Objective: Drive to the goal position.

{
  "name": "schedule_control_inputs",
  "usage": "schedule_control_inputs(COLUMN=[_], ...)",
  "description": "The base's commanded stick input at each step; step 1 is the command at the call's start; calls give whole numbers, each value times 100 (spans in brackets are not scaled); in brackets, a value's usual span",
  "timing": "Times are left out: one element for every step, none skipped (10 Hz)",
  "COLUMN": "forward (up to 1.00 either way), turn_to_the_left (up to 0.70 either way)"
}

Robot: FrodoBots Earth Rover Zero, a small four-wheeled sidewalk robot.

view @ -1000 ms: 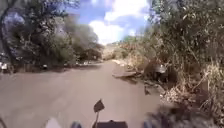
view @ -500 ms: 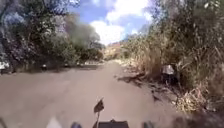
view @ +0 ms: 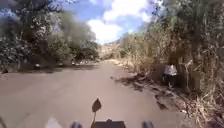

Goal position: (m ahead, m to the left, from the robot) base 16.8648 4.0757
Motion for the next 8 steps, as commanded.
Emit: schedule_control_inputs(forward=[70,70,70,70,70,70,70,70], turn_to_the_left=[-25,-23,-21,0,0,0,0,0])
